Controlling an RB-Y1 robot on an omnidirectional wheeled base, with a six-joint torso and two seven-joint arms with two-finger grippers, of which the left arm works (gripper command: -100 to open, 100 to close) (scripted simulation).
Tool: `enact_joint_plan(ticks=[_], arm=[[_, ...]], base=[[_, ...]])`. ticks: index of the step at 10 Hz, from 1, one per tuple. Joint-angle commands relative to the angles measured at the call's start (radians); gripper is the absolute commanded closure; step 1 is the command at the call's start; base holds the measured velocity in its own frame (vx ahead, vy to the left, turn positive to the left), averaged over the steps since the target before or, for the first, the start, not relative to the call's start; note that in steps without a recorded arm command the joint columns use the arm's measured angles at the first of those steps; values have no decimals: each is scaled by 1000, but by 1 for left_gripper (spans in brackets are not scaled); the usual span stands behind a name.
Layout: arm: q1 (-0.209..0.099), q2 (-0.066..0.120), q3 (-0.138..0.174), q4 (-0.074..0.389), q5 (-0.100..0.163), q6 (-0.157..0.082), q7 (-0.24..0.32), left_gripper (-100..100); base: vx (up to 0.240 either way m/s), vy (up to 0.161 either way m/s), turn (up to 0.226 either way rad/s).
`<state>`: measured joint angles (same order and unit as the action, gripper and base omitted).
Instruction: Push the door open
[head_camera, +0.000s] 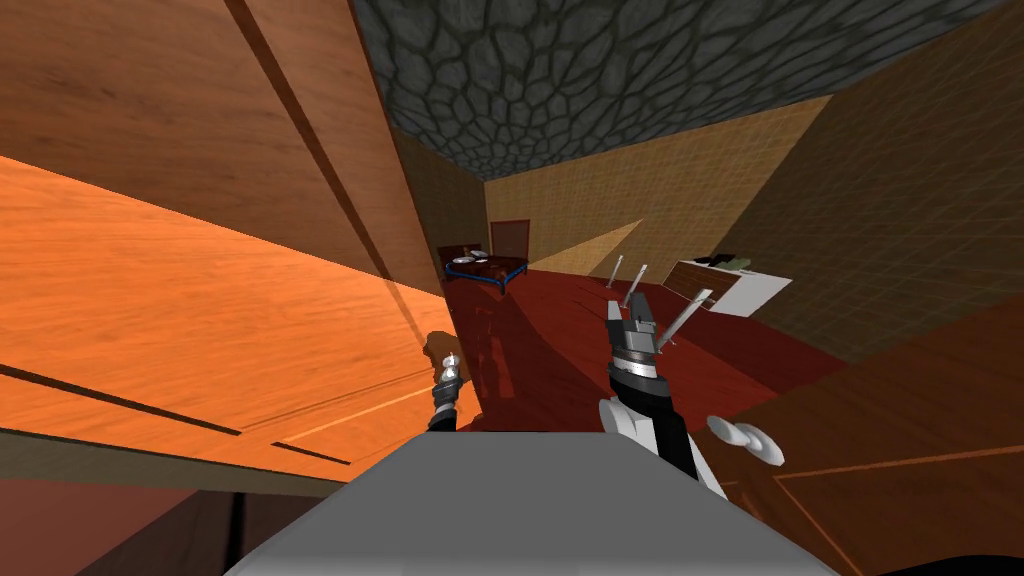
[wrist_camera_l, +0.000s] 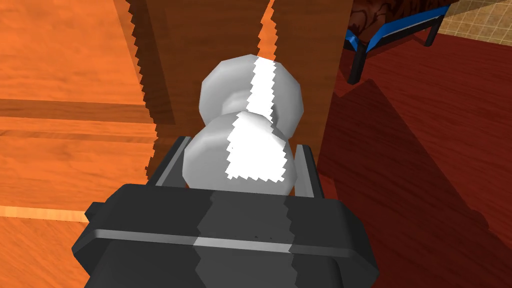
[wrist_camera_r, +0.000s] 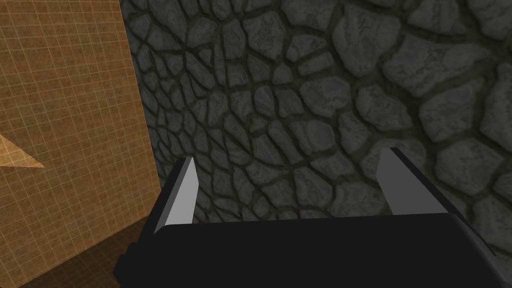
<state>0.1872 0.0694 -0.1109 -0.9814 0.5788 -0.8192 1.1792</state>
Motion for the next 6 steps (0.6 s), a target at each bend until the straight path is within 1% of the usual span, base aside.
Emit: enact_joint_plan(ticks=[1,4,5,6], arm=[[5,-2,21,-26,13,3,-8,100],[-1,-12,52,-26,35,1,-11,100],[-1,-12,52,-26,35,1,-11,100],[-4,-17,65,-26,44,-1,-12,100]], base=[[185,-14,47],[210,-3,54],[139,-3,28],[178,-27,42]])
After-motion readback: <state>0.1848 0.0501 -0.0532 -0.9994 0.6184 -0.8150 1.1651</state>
